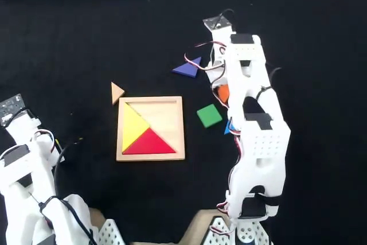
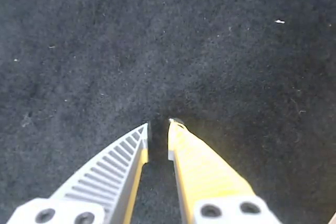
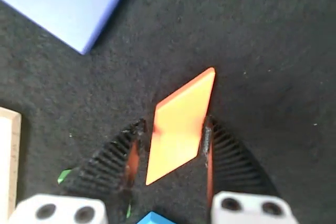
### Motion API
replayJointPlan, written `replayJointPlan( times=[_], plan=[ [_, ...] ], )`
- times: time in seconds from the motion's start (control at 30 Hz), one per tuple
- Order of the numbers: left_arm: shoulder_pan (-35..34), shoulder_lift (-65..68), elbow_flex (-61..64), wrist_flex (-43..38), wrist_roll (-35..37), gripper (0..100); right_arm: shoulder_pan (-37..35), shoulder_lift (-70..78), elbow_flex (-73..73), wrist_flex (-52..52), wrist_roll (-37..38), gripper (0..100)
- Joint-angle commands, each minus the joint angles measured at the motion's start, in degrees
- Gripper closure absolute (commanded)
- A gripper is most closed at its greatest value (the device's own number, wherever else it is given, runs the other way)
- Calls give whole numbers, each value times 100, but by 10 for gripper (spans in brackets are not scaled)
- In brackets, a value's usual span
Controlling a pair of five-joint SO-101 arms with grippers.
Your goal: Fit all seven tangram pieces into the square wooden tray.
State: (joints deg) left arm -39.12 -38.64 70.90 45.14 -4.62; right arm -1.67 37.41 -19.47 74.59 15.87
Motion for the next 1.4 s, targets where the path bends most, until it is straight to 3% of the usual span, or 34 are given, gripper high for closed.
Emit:
replayJointPlan(
  times=[0.0,0.33,0.53,0.93,1.37],
  plan=[
    [57,-105,-13,-70,-35,921,70,-57,-110,0,202,835],
    [57,-105,-13,-70,-35,921,-70,-778,-145,396,167,835],
    [57,-105,-13,-70,-35,921,-413,-743,400,105,176,835],
    [57,-105,-13,-70,-35,921,62,-145,242,-149,185,835],
    [48,-105,-13,-70,-35,921,97,75,198,-167,536,836]
  ],
)
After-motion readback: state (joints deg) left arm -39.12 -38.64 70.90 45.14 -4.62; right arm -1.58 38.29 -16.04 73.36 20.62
